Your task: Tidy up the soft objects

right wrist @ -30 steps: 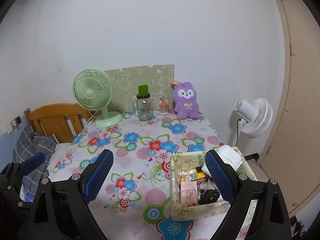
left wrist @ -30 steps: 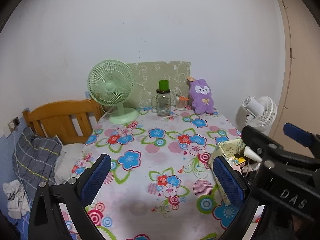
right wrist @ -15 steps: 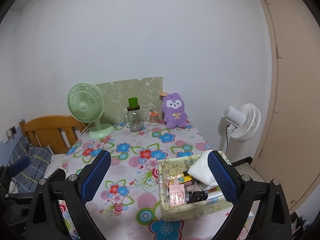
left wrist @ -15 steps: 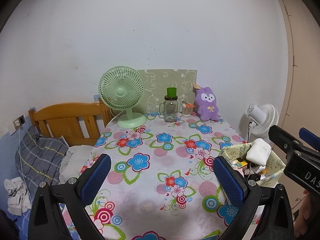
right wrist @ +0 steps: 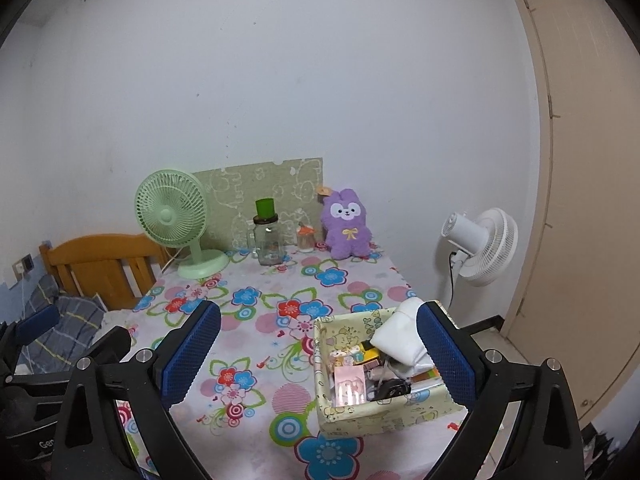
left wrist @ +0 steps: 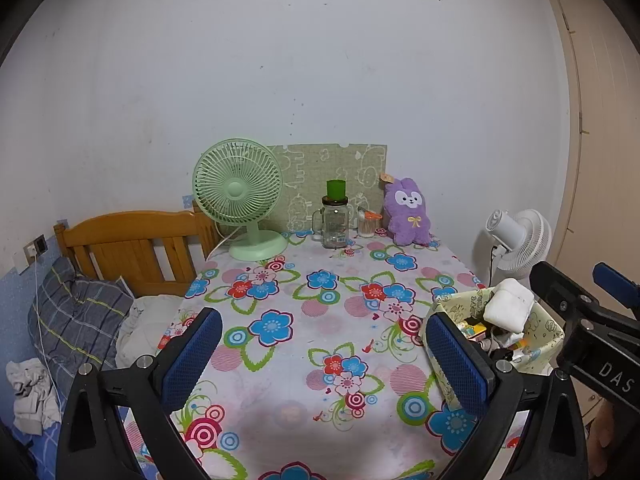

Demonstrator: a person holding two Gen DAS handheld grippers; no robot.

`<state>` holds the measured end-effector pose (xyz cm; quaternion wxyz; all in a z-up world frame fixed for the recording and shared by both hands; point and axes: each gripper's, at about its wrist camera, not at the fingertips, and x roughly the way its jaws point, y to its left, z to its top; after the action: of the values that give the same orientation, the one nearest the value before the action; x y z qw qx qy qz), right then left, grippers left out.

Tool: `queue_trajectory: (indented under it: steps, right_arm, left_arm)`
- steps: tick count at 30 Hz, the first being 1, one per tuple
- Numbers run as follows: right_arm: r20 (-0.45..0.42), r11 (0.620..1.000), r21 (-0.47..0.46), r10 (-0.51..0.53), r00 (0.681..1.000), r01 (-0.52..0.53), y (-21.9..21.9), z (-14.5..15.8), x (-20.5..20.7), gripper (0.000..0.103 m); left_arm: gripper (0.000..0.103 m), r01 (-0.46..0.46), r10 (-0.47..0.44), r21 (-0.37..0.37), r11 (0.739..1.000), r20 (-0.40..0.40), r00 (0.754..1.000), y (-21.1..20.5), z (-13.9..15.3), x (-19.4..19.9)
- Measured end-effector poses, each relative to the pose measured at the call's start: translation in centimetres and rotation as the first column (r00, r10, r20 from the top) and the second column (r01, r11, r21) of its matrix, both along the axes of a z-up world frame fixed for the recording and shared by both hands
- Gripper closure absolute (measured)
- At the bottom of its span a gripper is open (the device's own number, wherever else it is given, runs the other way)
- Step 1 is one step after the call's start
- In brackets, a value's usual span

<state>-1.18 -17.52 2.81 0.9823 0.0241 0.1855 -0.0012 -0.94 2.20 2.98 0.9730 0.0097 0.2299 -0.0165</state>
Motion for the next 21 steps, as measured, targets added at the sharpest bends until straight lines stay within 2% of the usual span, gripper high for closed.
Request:
queue_trajectory:
  steps: [21]
  right_arm:
    - [-0.019,0.999,0.029,0.016,1.000,-0.016,-0.85,-0.44,0.72,0.003]
  left_arm:
    - [0.000,-0.031,0.031,-0.008,0.999,-0.006,1.000,-0.25,0.04,0.15]
